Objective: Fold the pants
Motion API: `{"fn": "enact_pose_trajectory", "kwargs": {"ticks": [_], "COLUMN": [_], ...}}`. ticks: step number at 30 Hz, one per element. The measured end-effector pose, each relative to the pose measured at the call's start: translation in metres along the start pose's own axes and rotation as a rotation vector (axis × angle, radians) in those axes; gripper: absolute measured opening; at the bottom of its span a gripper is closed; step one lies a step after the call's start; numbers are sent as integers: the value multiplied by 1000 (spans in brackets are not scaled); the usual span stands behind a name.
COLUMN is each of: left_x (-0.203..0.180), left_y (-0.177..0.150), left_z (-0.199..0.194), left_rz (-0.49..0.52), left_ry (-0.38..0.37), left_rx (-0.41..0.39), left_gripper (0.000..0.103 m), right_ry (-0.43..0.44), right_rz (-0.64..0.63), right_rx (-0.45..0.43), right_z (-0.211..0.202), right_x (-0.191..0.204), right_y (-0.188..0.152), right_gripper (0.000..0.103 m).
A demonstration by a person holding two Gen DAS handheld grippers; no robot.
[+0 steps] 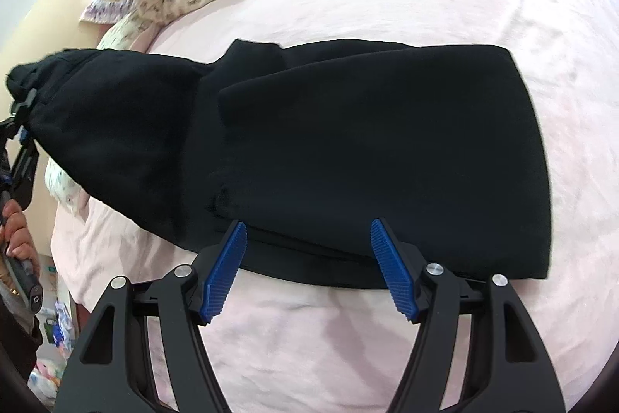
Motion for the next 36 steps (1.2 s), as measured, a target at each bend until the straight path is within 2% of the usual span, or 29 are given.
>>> {"fn": "enact_pose_trajectory", "kwargs": {"ticks": [8,14,22,32,36], "left_x": [-60,-97,-123,-149,-152], "left_y": [-38,-90,-163,-246,-273], "left_z": [37,75,120,152,164], "left_rz": [87,108,93,214,276], "left_ry": [-119,-169,-146,-98,-47], "left_rx": [129,264,411,597,652], "left_gripper": [11,11,11,12,13], "right_ry": [-49,-98,-149,-177,-190], "right_rz": [80,154,224,277,293], "right_rx": [-33,-56,-81,-94,-101], "right_z": [-24,-40,-61,-74,-81], "right_x": [-37,-75,-119,-155,-169], "right_y": [-3,-3,-8,-13,-18], "right_gripper": [70,70,70,70,70]}}
Point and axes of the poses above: each gripper's, at about its wrist camera, not at the fingertips, and z roughly the way its jaws point, x to its left, y to its top, the point moved 1 cm from there along z, roughly the way its jaws point, and after that the axes turned 15 degrees about -x, right-handed, at the moved point
